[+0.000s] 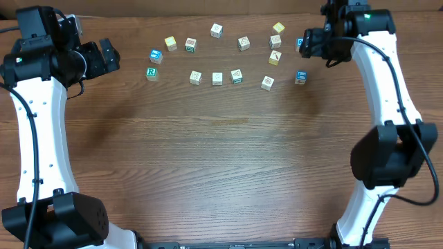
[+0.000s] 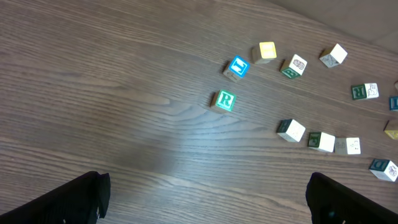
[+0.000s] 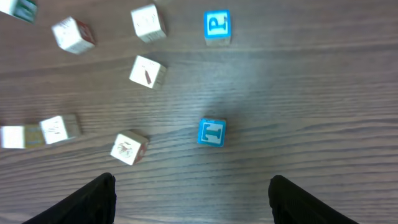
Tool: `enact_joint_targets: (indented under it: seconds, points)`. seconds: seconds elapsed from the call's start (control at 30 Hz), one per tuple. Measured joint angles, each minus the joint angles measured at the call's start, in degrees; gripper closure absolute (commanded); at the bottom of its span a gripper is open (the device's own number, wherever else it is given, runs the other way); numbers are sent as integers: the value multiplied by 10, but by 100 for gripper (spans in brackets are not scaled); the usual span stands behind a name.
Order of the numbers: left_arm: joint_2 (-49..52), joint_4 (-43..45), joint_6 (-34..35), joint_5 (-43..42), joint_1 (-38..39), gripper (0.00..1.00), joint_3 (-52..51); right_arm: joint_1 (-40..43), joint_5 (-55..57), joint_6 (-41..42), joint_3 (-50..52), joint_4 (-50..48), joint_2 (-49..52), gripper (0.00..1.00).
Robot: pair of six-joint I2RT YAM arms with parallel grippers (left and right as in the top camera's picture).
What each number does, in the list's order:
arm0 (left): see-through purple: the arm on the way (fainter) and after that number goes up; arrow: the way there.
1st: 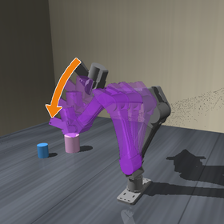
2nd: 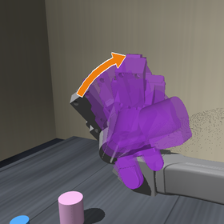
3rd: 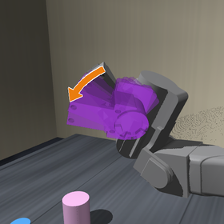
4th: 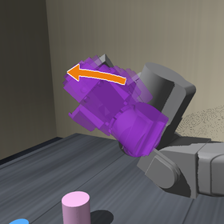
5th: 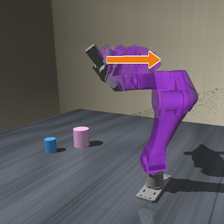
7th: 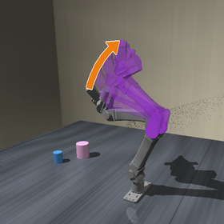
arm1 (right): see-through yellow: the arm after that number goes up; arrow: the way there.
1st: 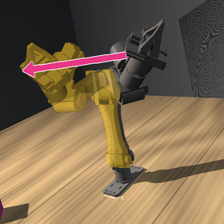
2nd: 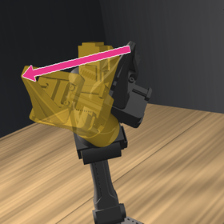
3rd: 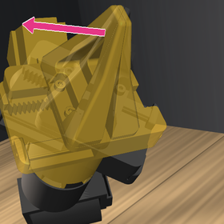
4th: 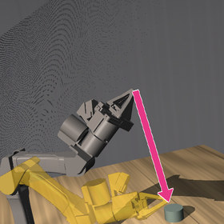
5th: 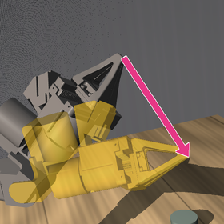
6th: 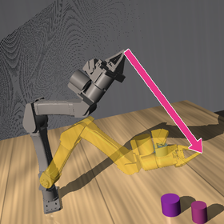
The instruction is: Form a horizontal line
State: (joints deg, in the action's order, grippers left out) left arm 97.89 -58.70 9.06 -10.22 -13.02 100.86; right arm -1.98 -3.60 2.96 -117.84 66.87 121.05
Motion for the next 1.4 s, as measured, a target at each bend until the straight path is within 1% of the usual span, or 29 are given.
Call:
enact_joint_targets:
  seconds: [0.33,0.5,0.63,0.87,0.9,0.93,0.97,1.0,1.03,1.13,1.17,1.2,1.23,1.27,1.37,1.4]
  points:
    - [0,0,0,0,0,0,0,0,0,0,0,16,50,25]
    - [0,0,0,0,0,0,0,0,0,0,0,14,73,32]
    - [0,0,0,0,0,0,0,0,0,0,0,12,94,34]
    - [0,0,0,0,0,0,0,0,7,0,16,-34,111,33]
    - [0,0,0,0,0,0,0,0,8,0,20,-40,111,35]
    - [0,0,0,0,0,0,0,0,10,0,24,-46,111,42]
    - [0,0,0,0,0,0,0,0,10,-2,29,-52,111,51]
    - [0,0,0,0,0,0,0,0,11,-4,33,-56,111,54]
    - [0,0,0,0,0,0,0,0,11,-3,36,-59,111,55]
    - [0,0,0,0,0,0,0,0,11,-2,47,-72,111,55]
    - [0,0,0,0,0,0,0,0,11,-1,51,-78,111,51]
    - [0,0,0,0,0,0,0,0,11,0,57,-87,111,39]
    - [0,0,0,0,0,0,0,0,11,1,65,-96,111,32]
    - [0,0,0,0,0,0,0,0,12,3,73,-105,111,27]
    - [0,0,0,0,0,0,0,0,12,-2,97,-130,112,27]
    - [0,0,0,0,0,0,0,0,12,-2,104,-140,112,30]
